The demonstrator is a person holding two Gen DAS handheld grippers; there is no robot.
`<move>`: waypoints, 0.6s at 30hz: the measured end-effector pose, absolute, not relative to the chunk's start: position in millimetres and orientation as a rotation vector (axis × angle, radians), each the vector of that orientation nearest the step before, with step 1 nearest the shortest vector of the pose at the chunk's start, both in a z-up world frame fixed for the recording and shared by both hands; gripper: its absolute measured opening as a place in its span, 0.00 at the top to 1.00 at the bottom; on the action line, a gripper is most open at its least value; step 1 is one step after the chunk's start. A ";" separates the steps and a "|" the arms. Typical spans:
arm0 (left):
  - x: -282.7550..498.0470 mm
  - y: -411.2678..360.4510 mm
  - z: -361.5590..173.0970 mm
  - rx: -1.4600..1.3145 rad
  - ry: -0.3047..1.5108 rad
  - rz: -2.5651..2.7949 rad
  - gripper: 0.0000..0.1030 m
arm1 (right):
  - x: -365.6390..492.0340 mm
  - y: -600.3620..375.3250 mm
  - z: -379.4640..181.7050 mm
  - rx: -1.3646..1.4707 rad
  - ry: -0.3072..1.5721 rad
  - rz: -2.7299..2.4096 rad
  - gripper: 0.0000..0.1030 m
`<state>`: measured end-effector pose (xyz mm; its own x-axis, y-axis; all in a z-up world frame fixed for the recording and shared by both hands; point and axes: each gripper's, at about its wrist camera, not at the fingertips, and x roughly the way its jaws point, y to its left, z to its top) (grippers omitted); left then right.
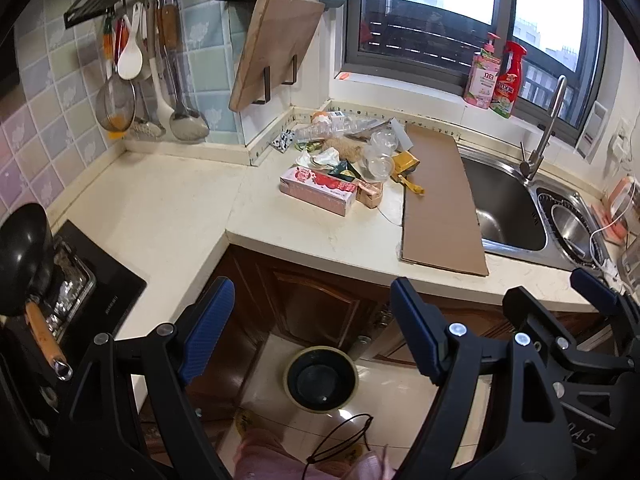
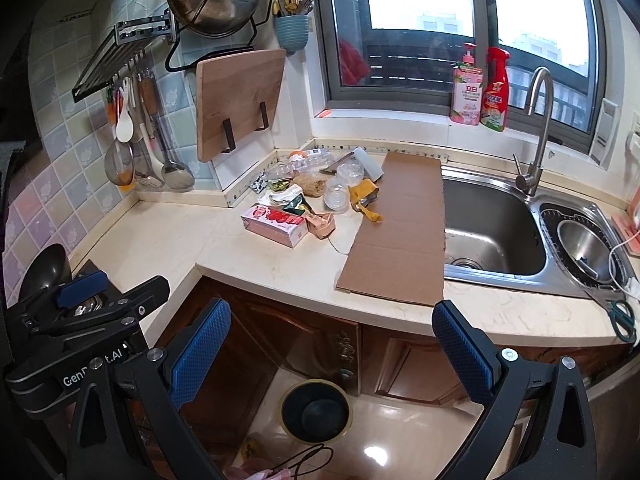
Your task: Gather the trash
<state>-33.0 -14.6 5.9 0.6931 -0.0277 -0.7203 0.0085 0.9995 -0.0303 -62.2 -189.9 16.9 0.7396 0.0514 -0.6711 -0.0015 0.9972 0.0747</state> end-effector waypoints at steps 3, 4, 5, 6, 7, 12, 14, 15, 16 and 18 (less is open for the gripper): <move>-26.7 -14.4 2.5 -0.044 0.853 -0.033 0.25 | -56.3 -195.2 15.0 0.084 0.743 0.052 0.01; -23.9 -13.6 1.1 -0.049 0.869 -0.033 0.25 | -54.8 -196.0 14.3 0.086 0.743 0.058 0.01; -20.7 -12.6 0.4 -0.050 0.882 -0.031 0.25 | -52.1 -196.6 13.5 0.088 0.744 0.064 0.01; -17.1 -11.6 -0.1 -0.051 0.896 -0.025 0.25 | -47.9 -196.9 12.3 0.090 0.748 0.073 0.01; -12.9 -9.8 0.7 -0.050 0.903 -0.020 0.25 | -45.0 -195.3 10.8 0.091 0.752 0.079 0.01; 4.2 -1.1 2.1 -0.041 0.914 -0.003 0.25 | -24.0 -184.3 10.2 0.088 0.753 0.103 0.01; 15.6 2.7 2.0 -0.047 0.922 -0.012 0.25 | -15.9 -179.6 11.2 0.082 0.752 0.102 0.01; 20.3 4.1 2.5 -0.051 0.926 -0.016 0.25 | -9.3 -177.3 11.8 0.080 0.752 0.098 0.01; 25.1 4.6 2.6 -0.052 0.929 -0.020 0.24 | -4.9 -174.1 12.4 0.079 0.751 0.094 0.01; 37.7 4.7 3.6 -0.047 0.936 -0.034 0.24 | 2.9 -171.7 13.9 0.079 0.754 0.085 0.01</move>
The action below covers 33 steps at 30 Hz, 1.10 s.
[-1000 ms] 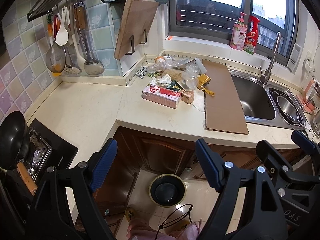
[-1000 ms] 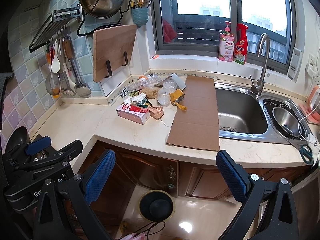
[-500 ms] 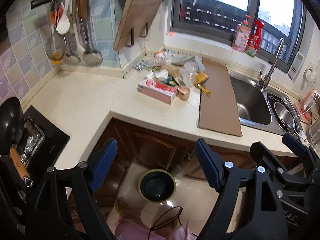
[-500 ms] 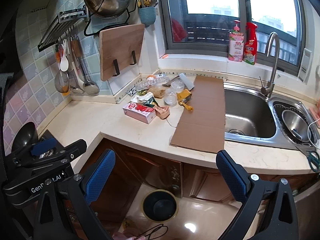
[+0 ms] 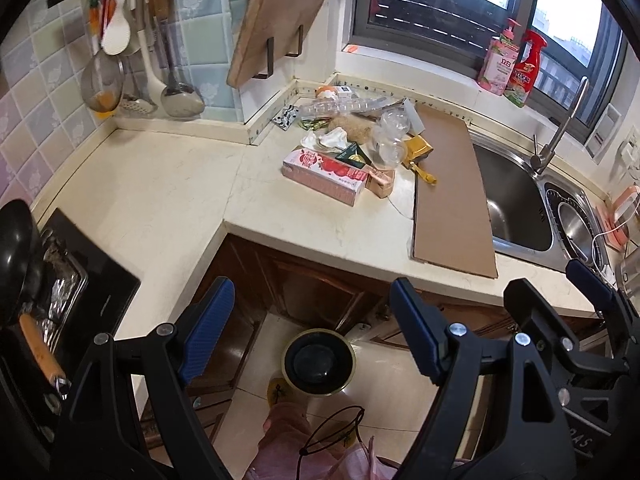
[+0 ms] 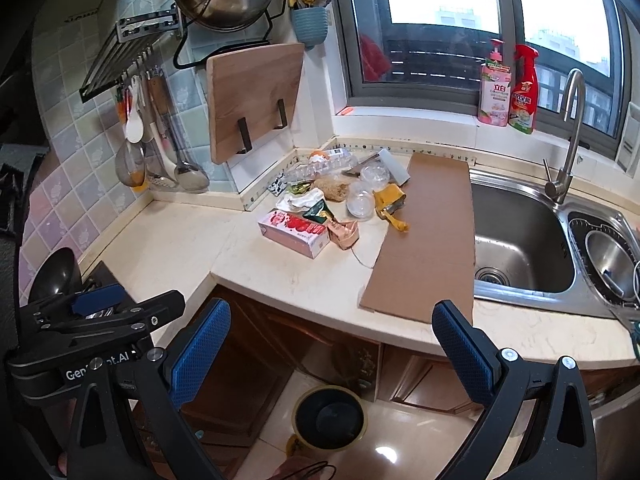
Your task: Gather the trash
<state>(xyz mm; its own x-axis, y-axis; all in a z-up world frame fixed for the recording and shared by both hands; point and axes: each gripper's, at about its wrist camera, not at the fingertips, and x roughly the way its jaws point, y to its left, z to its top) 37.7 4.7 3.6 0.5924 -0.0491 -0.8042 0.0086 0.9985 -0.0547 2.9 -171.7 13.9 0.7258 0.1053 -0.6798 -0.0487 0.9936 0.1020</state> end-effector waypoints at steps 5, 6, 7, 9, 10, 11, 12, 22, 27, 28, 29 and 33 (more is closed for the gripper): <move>71.9 8.4 5.9 -0.031 0.940 -0.074 0.24 | 34.5 -168.0 19.7 0.084 0.759 0.057 0.01; 81.3 10.8 5.4 -0.024 0.942 -0.076 0.24 | 38.5 -168.4 20.3 0.086 0.762 0.056 0.01; 89.7 12.6 4.5 -0.020 0.946 -0.080 0.24 | 47.3 -168.1 19.9 0.093 0.768 0.054 0.01; 110.8 18.6 0.9 -0.017 0.965 -0.097 0.24 | 71.2 -169.2 17.2 0.119 0.792 0.046 0.01; 126.1 23.7 -2.4 -0.024 0.983 -0.104 0.24 | 77.9 -169.6 16.1 0.125 0.798 0.045 0.01; 135.6 26.6 -5.3 -0.030 0.992 -0.106 0.24 | 93.1 -170.2 13.6 0.141 0.809 0.039 0.01; 149.5 31.5 -9.4 -0.041 1.009 -0.108 0.24 | 99.8 -171.6 11.1 0.145 0.814 0.036 0.01; 255.7 60.1 -51.6 -0.083 1.077 -0.134 0.24 | 225.0 -164.5 -31.1 0.069 0.912 0.071 0.19; 303.5 65.2 -83.9 -0.131 1.157 -0.159 0.25 | 302.2 -151.9 -67.3 -0.025 0.957 0.180 0.19; 311.7 65.4 -90.4 -0.142 1.171 -0.163 0.24 | 314.2 -149.8 -77.3 -0.045 0.971 0.196 0.20; 322.0 65.7 -98.6 -0.153 1.190 -0.162 0.25 | 325.2 -147.9 -86.3 -0.061 0.982 0.207 0.24; 345.2 61.9 -121.8 -0.178 1.230 -0.155 0.25 | 363.4 -150.4 -128.5 -0.115 1.060 0.246 0.33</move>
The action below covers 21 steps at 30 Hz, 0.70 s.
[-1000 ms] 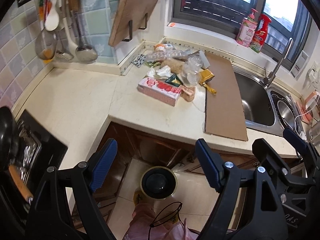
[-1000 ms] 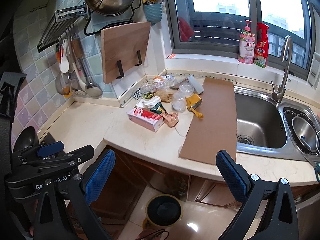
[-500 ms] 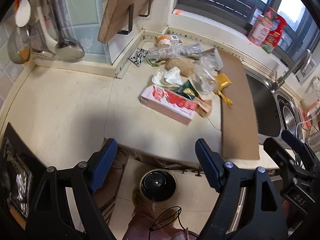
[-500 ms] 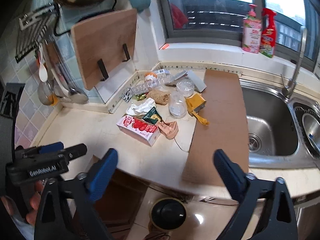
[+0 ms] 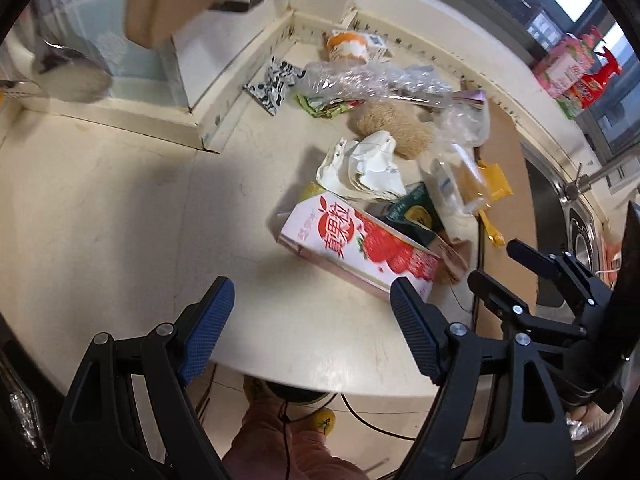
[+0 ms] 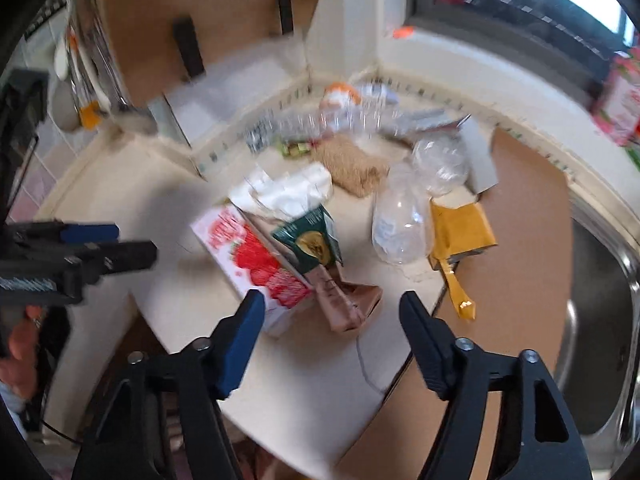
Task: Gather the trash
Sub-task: 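Grasp the green drink carton with the right tool while the left tool grasps the pink strawberry carton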
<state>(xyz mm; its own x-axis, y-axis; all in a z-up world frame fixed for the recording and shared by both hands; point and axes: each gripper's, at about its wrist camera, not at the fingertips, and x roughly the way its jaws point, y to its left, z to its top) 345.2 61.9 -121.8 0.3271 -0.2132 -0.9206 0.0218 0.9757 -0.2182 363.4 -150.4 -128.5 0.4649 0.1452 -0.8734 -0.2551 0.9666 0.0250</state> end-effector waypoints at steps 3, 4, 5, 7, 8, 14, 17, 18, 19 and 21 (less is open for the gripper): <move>356.2 59.7 -137.5 -0.214 1.269 -0.154 0.25 | 387.3 -153.2 -156.4 -0.167 1.096 0.257 0.36; 359.2 60.0 -142.1 -0.226 1.282 -0.150 0.25 | 387.7 -155.7 -161.7 -0.182 1.100 0.255 0.36; 362.7 61.1 -146.9 -0.241 1.297 -0.147 0.25 | 390.1 -157.9 -168.2 -0.202 1.107 0.250 0.38; 367.5 62.1 -154.7 -0.271 1.318 -0.145 0.25 | 398.2 -160.1 -179.9 -0.228 1.130 0.255 0.40; 369.3 62.7 -157.6 -0.283 1.325 -0.141 0.25 | 401.4 -159.8 -184.5 -0.238 1.140 0.265 0.40; 372.5 61.9 -162.3 -0.302 1.335 -0.130 0.25 | 410.1 -151.5 -190.5 -0.310 1.150 0.359 0.39; 373.0 61.9 -160.0 -0.312 1.333 -0.130 0.25 | 413.1 -146.2 -192.0 -0.305 1.194 0.435 0.39; 372.9 62.3 -158.9 -0.314 1.330 -0.127 0.25 | 413.1 -143.7 -192.8 -0.306 1.203 0.453 0.39; 372.6 63.0 -157.7 -0.315 1.328 -0.125 0.25 | 413.2 -139.9 -194.7 -0.314 1.216 0.476 0.39; 372.6 63.2 -156.2 -0.316 1.326 -0.118 0.25 | 412.2 -131.3 -200.1 -0.351 1.231 0.499 0.39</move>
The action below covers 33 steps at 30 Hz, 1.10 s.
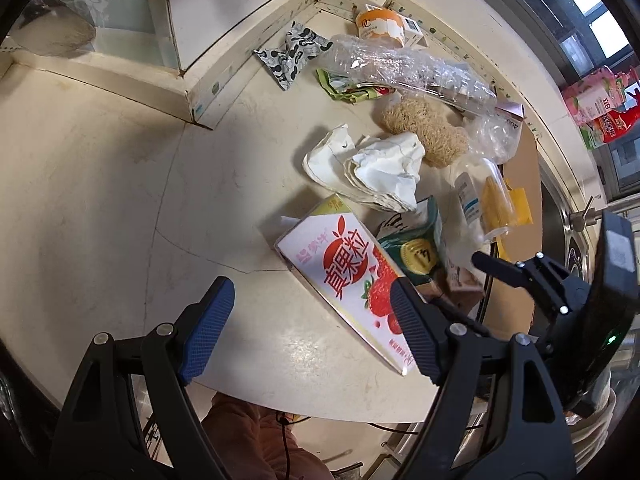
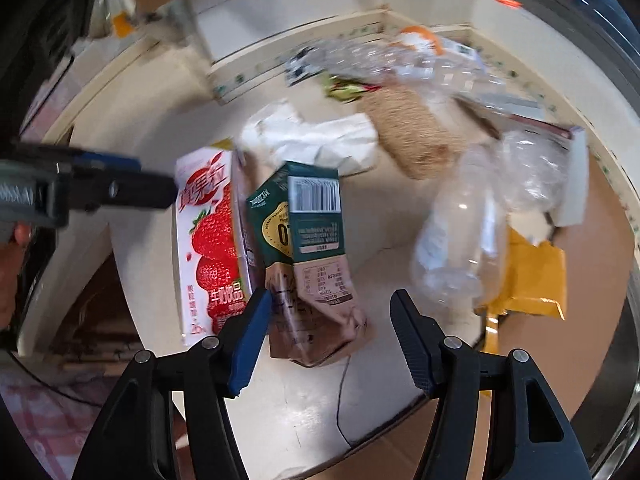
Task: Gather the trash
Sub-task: 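Grasp the green drink carton with the right tool while the left tool grasps the pink strawberry carton, then lift both cartons off the counter and carry them down toward the trash bin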
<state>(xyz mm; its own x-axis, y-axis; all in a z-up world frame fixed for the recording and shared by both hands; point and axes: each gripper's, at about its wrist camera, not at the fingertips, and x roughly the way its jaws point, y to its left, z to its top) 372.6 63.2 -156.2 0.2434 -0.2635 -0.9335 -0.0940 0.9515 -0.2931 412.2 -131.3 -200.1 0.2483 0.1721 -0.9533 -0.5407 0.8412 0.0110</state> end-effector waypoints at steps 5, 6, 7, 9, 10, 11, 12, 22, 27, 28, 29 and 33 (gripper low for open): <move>369.5 62.3 -155.6 -0.310 1.331 -0.108 0.25 | 409.9 -116.0 -211.0 -0.338 1.260 0.527 0.39; 368.7 61.9 -155.7 -0.310 1.332 -0.106 0.25 | 409.9 -114.1 -212.3 -0.323 1.262 0.530 0.39; 367.9 61.5 -155.9 -0.309 1.334 -0.104 0.25 | 409.7 -112.9 -213.0 -0.315 1.263 0.532 0.39; 366.8 60.5 -156.9 -0.306 1.337 -0.099 0.25 | 407.3 -111.2 -215.2 -0.286 1.269 0.545 0.39; 366.2 59.8 -157.4 -0.306 1.339 -0.097 0.25 | 407.2 -111.3 -216.0 -0.278 1.269 0.545 0.43; 365.7 59.4 -157.9 -0.306 1.340 -0.097 0.25 | 406.7 -111.3 -217.6 -0.267 1.273 0.545 0.56; 365.4 58.8 -158.5 -0.307 1.342 -0.096 0.25 | 403.7 -110.8 -221.3 -0.264 1.287 0.541 0.61; 365.2 38.7 -161.6 -0.275 1.366 -0.087 0.25 | 357.0 -146.9 -211.3 -0.040 1.259 0.356 0.62; 370.7 20.2 -165.5 -0.242 1.390 -0.067 0.25 | 323.0 -172.5 -200.7 0.090 1.213 0.266 0.62; 372.1 17.0 -167.8 -0.240 1.401 -0.060 0.25 | 320.5 -175.0 -202.8 0.104 1.210 0.251 0.62; 373.2 14.4 -170.1 -0.239 1.408 -0.055 0.25 | 315.6 -177.6 -202.7 0.115 1.209 0.240 0.62; 376.2 4.5 -183.8 -0.234 1.442 -0.020 0.25 | 295.4 -187.7 -204.4 0.150 1.212 0.209 0.62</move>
